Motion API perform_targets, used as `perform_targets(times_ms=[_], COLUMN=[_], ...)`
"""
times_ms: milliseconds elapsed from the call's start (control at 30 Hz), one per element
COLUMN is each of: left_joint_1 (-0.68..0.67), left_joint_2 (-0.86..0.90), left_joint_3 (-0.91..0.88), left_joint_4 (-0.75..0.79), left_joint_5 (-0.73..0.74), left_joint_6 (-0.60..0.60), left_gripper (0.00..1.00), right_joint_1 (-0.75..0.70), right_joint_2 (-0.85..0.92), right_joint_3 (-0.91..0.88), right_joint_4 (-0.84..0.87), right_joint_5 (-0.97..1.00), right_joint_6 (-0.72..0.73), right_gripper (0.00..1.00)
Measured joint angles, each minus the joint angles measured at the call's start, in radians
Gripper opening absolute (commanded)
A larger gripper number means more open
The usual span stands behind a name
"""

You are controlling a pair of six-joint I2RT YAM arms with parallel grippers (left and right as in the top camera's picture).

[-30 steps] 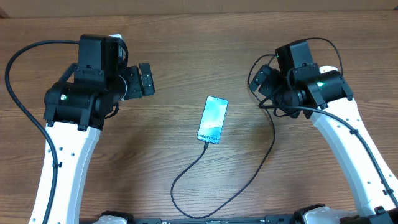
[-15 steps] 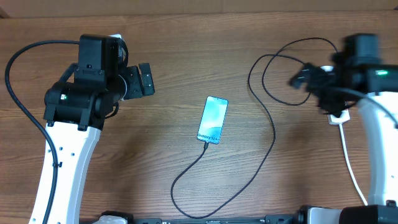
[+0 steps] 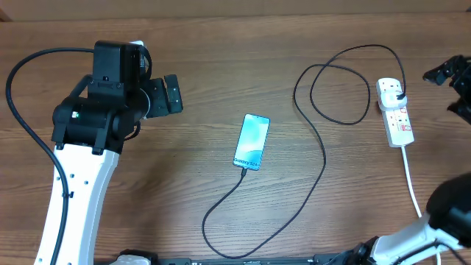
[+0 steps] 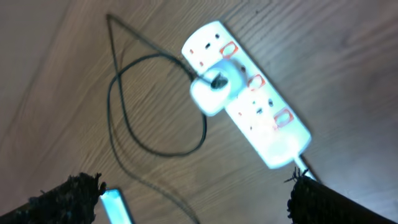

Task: Plug charger to phone and switch on socket
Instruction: 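Move the right gripper over the power strip's orange switch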

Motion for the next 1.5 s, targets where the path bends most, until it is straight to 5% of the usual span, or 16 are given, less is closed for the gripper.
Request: perform_targets(times_ms=[600, 1500], left_joint_1=[0.0, 0.0], left_joint_2=[0.0, 0.0], left_joint_3=[0.0, 0.0], left_joint_4=[0.0, 0.0], left_joint_5=[0.0, 0.0], left_joint_6=[0.0, 0.0], left_gripper=[1.0, 1.0], right_joint_1=[0.052, 0.066], right_joint_2=[0.197, 0.206], right_joint_3=[0.0, -0.127], right_joint_4=[0.137, 0.317], right_joint_5=[0.006, 0.016], right_joint_6=[-0.047, -0.047], right_gripper=[1.0, 1.0])
